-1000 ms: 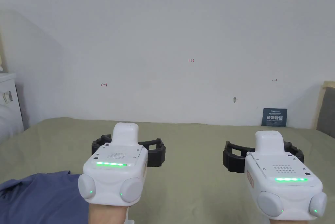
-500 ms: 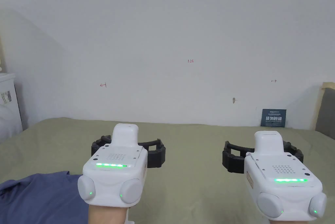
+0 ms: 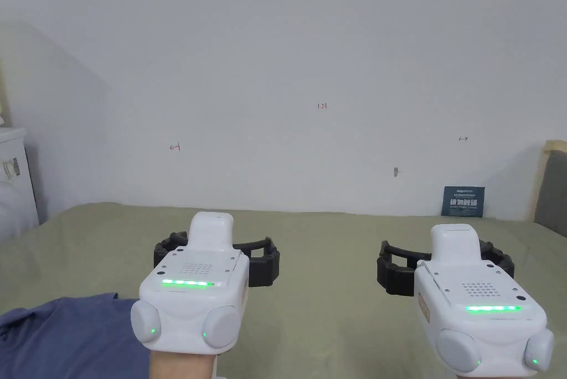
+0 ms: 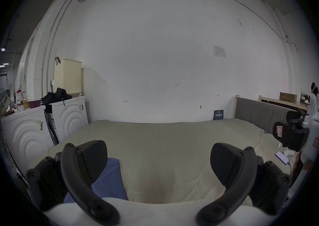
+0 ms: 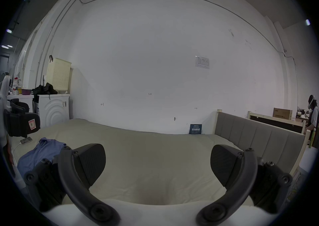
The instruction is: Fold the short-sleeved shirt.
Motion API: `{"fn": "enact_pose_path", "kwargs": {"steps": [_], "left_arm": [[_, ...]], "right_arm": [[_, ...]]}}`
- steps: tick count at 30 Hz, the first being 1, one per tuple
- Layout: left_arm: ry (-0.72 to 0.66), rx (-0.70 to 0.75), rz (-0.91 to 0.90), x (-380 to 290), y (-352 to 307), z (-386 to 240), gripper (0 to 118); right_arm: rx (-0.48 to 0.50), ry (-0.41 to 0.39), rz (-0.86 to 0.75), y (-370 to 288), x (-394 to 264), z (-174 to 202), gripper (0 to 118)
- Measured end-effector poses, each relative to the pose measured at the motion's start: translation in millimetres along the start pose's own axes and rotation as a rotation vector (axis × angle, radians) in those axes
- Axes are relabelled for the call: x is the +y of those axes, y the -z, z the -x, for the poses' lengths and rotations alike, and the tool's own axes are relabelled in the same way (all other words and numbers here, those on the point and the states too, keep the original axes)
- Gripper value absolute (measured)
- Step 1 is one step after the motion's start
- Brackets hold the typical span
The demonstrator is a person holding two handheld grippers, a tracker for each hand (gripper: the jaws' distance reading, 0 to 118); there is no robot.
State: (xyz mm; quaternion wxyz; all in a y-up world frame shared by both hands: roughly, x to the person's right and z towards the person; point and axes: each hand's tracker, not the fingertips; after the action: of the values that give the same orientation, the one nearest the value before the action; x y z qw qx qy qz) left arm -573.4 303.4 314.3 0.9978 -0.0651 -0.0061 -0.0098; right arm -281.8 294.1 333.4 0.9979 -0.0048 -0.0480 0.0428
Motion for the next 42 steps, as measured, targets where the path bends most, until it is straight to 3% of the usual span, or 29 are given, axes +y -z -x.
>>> {"fn": "enact_pose_path", "kwargs": {"steps": [42], "left_arm": [[-0.004, -0.014, -0.006, 1.8, -2.3, -3.4, 118]], "right_arm": [[-0.009, -0.008, -0.002, -2.3, 1.7, -6.6, 118]]}}
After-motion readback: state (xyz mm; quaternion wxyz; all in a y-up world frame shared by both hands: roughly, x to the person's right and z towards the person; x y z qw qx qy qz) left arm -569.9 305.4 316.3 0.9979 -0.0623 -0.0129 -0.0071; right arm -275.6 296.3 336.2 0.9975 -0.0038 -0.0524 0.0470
